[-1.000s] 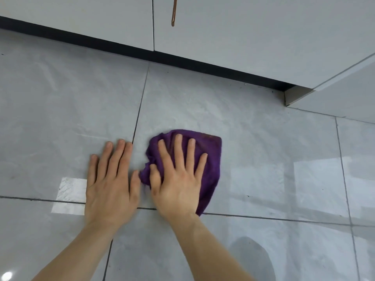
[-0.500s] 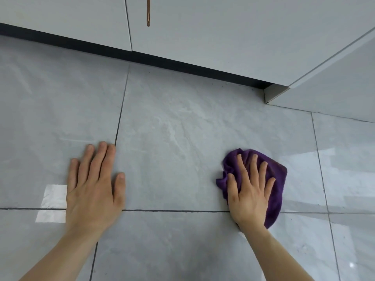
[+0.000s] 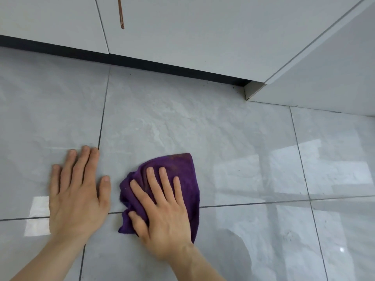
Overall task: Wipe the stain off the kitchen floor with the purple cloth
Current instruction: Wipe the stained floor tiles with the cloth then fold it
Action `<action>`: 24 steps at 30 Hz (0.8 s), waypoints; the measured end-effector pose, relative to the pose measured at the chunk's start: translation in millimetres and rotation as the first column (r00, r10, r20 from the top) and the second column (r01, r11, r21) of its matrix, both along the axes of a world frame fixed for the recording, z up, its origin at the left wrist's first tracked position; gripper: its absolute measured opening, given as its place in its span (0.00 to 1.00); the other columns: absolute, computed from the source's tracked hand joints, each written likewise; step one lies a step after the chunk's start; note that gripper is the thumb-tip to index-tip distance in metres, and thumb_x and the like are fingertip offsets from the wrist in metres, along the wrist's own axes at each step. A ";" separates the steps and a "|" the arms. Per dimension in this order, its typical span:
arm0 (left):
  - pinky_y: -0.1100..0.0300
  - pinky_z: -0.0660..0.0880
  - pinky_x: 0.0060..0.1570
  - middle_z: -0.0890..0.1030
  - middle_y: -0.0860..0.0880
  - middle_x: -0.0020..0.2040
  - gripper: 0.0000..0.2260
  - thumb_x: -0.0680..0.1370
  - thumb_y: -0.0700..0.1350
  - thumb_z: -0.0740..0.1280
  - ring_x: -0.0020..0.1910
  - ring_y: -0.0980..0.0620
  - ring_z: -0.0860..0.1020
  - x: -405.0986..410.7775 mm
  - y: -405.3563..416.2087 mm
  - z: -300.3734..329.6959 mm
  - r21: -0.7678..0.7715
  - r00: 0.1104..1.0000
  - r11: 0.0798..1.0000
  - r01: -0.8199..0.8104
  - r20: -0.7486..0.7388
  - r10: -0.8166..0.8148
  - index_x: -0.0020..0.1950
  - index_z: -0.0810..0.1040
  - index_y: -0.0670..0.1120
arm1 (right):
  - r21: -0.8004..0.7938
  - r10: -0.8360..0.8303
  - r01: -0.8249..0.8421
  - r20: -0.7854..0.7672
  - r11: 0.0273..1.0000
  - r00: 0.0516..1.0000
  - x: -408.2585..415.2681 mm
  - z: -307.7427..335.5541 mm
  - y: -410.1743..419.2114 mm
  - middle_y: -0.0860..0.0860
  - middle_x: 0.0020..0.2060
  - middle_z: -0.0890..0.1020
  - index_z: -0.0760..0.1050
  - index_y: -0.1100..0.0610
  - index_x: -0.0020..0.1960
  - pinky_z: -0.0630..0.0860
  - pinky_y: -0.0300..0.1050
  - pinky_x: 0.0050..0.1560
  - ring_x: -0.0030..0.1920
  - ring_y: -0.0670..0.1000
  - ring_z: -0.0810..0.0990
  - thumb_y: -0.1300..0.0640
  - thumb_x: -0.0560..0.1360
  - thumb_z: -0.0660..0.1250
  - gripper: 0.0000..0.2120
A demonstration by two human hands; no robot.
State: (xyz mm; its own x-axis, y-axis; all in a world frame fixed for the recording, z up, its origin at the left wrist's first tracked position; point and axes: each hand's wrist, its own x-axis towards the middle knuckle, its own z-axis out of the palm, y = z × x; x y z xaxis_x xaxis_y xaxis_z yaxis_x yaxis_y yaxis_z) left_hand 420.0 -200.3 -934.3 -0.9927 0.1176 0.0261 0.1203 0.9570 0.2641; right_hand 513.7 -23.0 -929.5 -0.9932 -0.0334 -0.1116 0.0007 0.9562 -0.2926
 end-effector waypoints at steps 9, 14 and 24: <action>0.43 0.49 0.81 0.60 0.47 0.83 0.29 0.81 0.52 0.53 0.83 0.46 0.54 0.0 6.4 0.4 -0.021 1.000 1.000 0.010 0.014 -0.009 0.82 0.57 0.47 | 0.086 -0.538 0.537 -0.010 0.839 0.843 23.6 7.4 92.4 0.49 0.83 0.54 0.57 0.40 0.80 0.47 0.69 0.79 0.83 0.56 0.45 0.31 0.78 0.52 0.33; 0.43 0.49 0.81 0.59 0.48 0.83 0.29 0.81 0.52 0.52 0.83 0.47 0.53 0.0 1.3 -0.1 -0.048 1.000 0.999 0.013 0.016 -0.012 0.82 0.56 0.47 | 0.095 -0.651 0.647 0.006 0.756 0.759 -16.5 4.1 66.5 0.52 0.83 0.54 0.54 0.39 0.80 0.46 0.73 0.77 0.83 0.60 0.45 0.33 0.79 0.50 0.31; 0.44 0.49 0.81 0.59 0.48 0.83 0.29 0.82 0.54 0.52 0.83 0.48 0.52 -0.2 -0.6 -2.9 -0.042 0.999 0.999 0.018 0.032 -0.016 0.83 0.55 0.48 | 0.012 -0.107 0.107 0.003 0.994 0.994 -12.1 4.4 -26.7 0.51 0.83 0.53 0.54 0.38 0.80 0.46 0.72 0.78 0.83 0.60 0.44 0.32 0.81 0.52 0.30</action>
